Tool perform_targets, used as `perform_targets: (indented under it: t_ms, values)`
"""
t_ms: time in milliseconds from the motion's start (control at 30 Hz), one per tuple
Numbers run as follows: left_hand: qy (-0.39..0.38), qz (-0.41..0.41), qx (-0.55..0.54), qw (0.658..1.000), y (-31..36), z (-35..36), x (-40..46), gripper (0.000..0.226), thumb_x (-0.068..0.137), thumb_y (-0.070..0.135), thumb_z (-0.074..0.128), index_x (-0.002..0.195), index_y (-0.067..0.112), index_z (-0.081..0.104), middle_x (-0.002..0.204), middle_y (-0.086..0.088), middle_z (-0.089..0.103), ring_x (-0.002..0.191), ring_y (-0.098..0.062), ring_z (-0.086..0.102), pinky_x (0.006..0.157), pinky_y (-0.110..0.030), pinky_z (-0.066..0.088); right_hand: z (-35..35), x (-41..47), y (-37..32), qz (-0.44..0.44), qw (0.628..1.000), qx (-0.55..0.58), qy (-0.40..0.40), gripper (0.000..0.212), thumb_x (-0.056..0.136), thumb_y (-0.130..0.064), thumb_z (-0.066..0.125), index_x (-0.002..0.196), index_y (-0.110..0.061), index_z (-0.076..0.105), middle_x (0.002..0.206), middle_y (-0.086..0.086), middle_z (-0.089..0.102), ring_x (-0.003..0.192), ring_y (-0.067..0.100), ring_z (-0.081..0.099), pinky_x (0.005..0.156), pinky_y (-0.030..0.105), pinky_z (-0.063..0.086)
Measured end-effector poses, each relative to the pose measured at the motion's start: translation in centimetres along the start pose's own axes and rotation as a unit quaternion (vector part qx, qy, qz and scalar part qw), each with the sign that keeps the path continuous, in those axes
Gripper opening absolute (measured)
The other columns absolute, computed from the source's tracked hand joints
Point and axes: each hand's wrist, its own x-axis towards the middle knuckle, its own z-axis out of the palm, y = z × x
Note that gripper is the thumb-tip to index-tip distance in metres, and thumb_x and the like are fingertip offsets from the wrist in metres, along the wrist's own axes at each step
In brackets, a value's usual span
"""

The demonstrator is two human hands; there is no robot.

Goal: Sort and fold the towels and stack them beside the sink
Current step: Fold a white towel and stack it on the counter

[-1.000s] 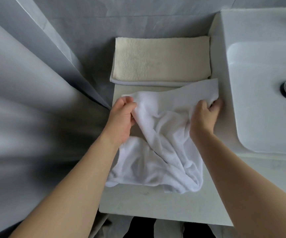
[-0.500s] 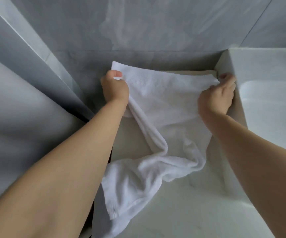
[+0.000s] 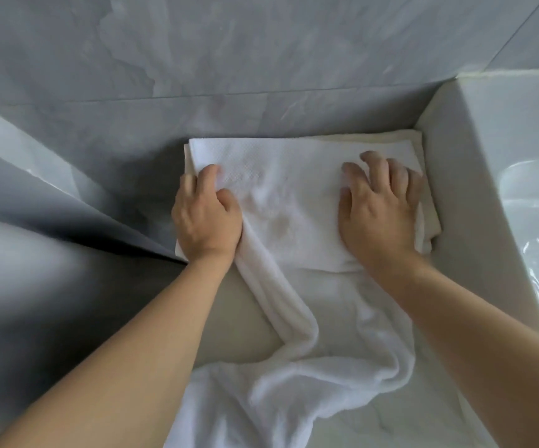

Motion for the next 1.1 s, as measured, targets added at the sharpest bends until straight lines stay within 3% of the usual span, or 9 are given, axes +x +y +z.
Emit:
perform_targets:
  t_ms: [100, 233, 333, 400, 500, 667, 800, 967, 1100]
  values:
    - [0.003, 0.016, 0.006, 1.0, 0.1, 0.1, -0.1, 0.039, 0.08, 0.011, 0.046, 0.113, 0.012, 0.067, 0.103, -0.017, 0.061, 0.086, -0.039, 0.058, 0.071, -0.041, 0.043, -0.3, 0.7, 0.8, 0.19, 0.98, 0.044, -0.027, 0.058, 0.089, -0.036, 0.05, 0.141, -0.012, 0.043, 0.147, 0.016, 0.037, 0.131, 0.037, 0.034, 0.108, 0.044, 0.02]
    - [0.001, 0.033, 0.029, 0.999, 0.3, 0.1, 0.3, 0.039, 0.077, 0.013, 0.045, 0.108, 0.01, 0.068, 0.097, -0.018, 0.063, 0.08, -0.039, 0.06, 0.064, -0.035, 0.036, -1.5, 3.4, 0.0, 0.241, 0.96, 0.087, -0.116, 0.054, 0.087, -0.019, 0.051, 0.14, -0.025, 0.043, 0.142, 0.018, 0.031, 0.128, 0.039, 0.028, 0.106, 0.034, 0.015]
    - [-0.011, 0.039, 0.047, 0.998, 0.2, 0.0, 0.4, 0.04, 0.077, 0.016, 0.042, 0.107, 0.01, 0.068, 0.097, -0.018, 0.063, 0.079, -0.039, 0.06, 0.061, -0.037, 0.04, -2.2, 5.1, 0.0, 0.307, 0.929, 0.137, -0.157, 0.052, 0.078, -0.006, 0.045, 0.125, -0.026, 0.052, 0.138, 0.016, 0.026, 0.125, 0.038, 0.027, 0.111, 0.039, 0.031]
    - [-0.019, 0.039, 0.047, 0.998, 0.2, 0.0, 0.5, 0.041, 0.077, 0.017, 0.042, 0.108, 0.011, 0.068, 0.097, -0.018, 0.063, 0.079, -0.04, 0.059, 0.062, -0.039, 0.043, -2.1, 5.1, 0.2, 0.255, 0.944, 0.154, -0.142, 0.046, 0.075, 0.001, 0.044, 0.114, -0.018, 0.06, 0.136, 0.014, 0.029, 0.125, 0.035, 0.031, 0.106, 0.038, 0.04]
    - [-0.026, 0.032, 0.046, 0.998, 0.3, 0.0, 0.5, 0.043, 0.077, 0.018, 0.041, 0.109, 0.011, 0.068, 0.097, -0.018, 0.062, 0.08, -0.04, 0.059, 0.063, -0.04, 0.044, -1.7, 4.2, 0.6, 0.046, 0.979, 0.123, -0.154, 0.037, 0.074, 0.011, 0.047, 0.105, 0.001, 0.064, 0.135, 0.018, 0.04, 0.119, 0.036, 0.034, 0.098, 0.04, 0.041]
    - [-0.032, 0.033, 0.043, 0.998, 0.3, -0.1, 0.4, 0.044, 0.078, 0.019, 0.04, 0.111, 0.01, 0.066, 0.099, -0.018, 0.061, 0.081, -0.039, 0.058, 0.066, -0.04, 0.043, -2.7, 5.3, 3.2, -0.096, 0.989, 0.026, -0.109, 0.038, 0.075, -0.009, 0.031, 0.085, 0.006, 0.065, 0.119, 0.024, 0.053, 0.1, 0.033, 0.033, 0.084, 0.046, 0.038]
    - [-0.028, 0.036, 0.04, 0.998, 0.3, -0.1, 0.4, 0.044, 0.077, 0.02, 0.04, 0.111, 0.01, 0.066, 0.098, -0.017, 0.06, 0.08, -0.038, 0.058, 0.066, -0.039, 0.041, -3.5, 6.2, 3.3, -0.066, 0.995, -0.026, -0.076, 0.033, 0.075, -0.007, 0.037, 0.085, 0.006, 0.065, 0.116, 0.022, 0.053, 0.096, 0.032, 0.031, 0.081, 0.044, 0.028]
    - [-0.031, 0.032, 0.038, 0.998, 0.2, -0.1, 0.4, 0.045, 0.077, 0.021, 0.039, 0.111, 0.011, 0.066, 0.098, -0.017, 0.06, 0.081, -0.038, 0.057, 0.067, -0.04, 0.042, -2.6, 4.5, 1.8, 0.023, 0.961, -0.168, -0.22, 0.042, 0.086, -0.017, 0.048, 0.124, -0.002, 0.057, 0.128, 0.015, 0.045, 0.118, 0.035, 0.038, 0.097, 0.04, 0.024]
    - [-0.033, 0.031, 0.04, 0.998, 0.2, -0.1, 0.4, 0.044, 0.079, 0.021, 0.039, 0.113, 0.011, 0.065, 0.1, -0.016, 0.06, 0.081, -0.037, 0.057, 0.068, -0.041, 0.043, -2.9, 5.7, 0.9, 0.15, 0.963, -0.082, -0.206, 0.04, 0.092, -0.015, 0.042, 0.124, 0.006, 0.05, 0.131, 0.027, 0.043, 0.122, 0.042, 0.039, 0.103, 0.043, 0.031]
